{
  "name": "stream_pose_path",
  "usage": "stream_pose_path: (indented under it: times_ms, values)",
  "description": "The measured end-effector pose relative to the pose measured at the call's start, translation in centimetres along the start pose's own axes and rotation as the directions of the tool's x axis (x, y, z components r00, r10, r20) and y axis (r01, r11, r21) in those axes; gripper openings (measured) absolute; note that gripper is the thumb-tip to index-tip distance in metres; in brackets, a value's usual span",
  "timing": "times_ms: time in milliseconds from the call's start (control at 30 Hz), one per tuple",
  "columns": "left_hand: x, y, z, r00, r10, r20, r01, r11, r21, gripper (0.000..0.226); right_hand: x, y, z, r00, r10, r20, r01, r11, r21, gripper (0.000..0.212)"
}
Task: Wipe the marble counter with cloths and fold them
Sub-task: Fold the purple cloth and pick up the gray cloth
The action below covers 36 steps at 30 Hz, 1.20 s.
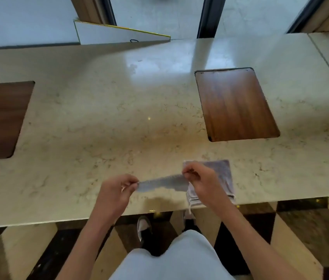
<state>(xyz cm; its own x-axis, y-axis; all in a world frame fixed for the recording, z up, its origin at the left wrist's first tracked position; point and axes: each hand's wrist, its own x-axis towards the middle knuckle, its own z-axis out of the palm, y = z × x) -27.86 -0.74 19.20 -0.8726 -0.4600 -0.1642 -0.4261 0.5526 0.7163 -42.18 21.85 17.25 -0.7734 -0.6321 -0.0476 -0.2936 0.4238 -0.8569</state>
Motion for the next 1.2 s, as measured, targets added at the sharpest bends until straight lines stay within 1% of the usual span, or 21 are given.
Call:
stream_pose_path:
  times_ms: [100, 167, 267, 333, 467, 600, 667, 767, 867, 967, 1033, 1133, 1200]
  values:
    - [-1.9, -2.7, -0.6, 0.988, -0.066, 0.137, 0.073, 0.996, -0.05, 0.012, -2.9, 0.2, 2.5, 0.991, 0.122, 0.056, -0.12, 0.992, -0.026, 0.03]
    - [-1.9, -4.1, -0.3, 0.971, -0.113, 0.211, 0.128, 0.99, -0.062, 0.014, -3.4, 0.3, 3.4, 0.978, 0.198, 0.066, -0.193, 0.979, -0.067, 0.024]
    - [0.0, -5.7, 1.3, 0.951, -0.151, 0.271, 0.151, 0.988, 0.02, 0.013, -1.9, 1.2, 4.8, 0.966, 0.252, 0.061, -0.236, 0.953, -0.189, 0.011]
    - [1.9, -6.0, 2.5, 0.957, -0.15, 0.25, 0.129, 0.987, 0.099, 0.011, 0.0, 2.0, 5.7, 0.969, 0.247, 0.027, -0.227, 0.926, -0.302, 0.013]
    - [5.2, -5.7, 3.9, 0.981, -0.044, 0.191, 0.0, 0.975, 0.224, 0.011, 3.5, 3.5, 6.7, 0.972, 0.229, -0.051, -0.224, 0.838, -0.497, 0.017]
    - [7.1, -5.3, 4.7, 0.984, -0.028, 0.177, -0.03, 0.949, 0.313, 0.008, 4.8, 3.4, 7.3, 0.965, 0.227, -0.135, -0.261, 0.746, -0.612, 0.013]
    - [7.3, -5.4, 4.9, 0.988, -0.038, 0.152, -0.008, 0.956, 0.292, 0.01, 4.4, 2.9, 8.1, 0.963, 0.181, -0.198, -0.267, 0.738, -0.62, 0.02]
    - [6.8, -6.3, 4.6, 0.995, -0.075, 0.058, 0.06, 0.973, 0.223, 0.009, 3.3, 1.8, 9.6, 0.939, 0.13, -0.318, -0.303, 0.751, -0.587, 0.023]
    - [4.9, -8.1, 3.5, 0.985, -0.165, -0.055, 0.17, 0.98, 0.103, 0.008, 1.6, 0.9, 12.6, 0.93, 0.167, -0.329, -0.349, 0.686, -0.638, 0.027]
    - [2.3, -10.4, 1.7, 0.965, -0.234, -0.122, 0.238, 0.971, 0.021, 0.013, 1.0, 0.2, 15.5, 0.886, 0.305, -0.351, -0.462, 0.655, -0.598, 0.038]
    - [0.8, -12.3, 0.1, 0.948, -0.274, -0.16, 0.276, 0.961, -0.008, 0.015, 0.9, -0.2, 16.7, 0.842, 0.386, -0.377, -0.539, 0.632, -0.556, 0.048]
    - [-0.6, -15.0, -2.7, 0.92, -0.307, -0.244, 0.313, 0.95, -0.014, 0.015, 1.2, -1.0, 17.9, 0.741, 0.522, -0.421, -0.671, 0.586, -0.454, 0.063]
    - [-1.0, -16.6, -4.6, 0.886, -0.321, -0.333, 0.339, 0.941, -0.006, 0.015, 2.3, -1.4, 18.7, 0.648, 0.622, -0.44, -0.761, 0.548, -0.347, 0.071]
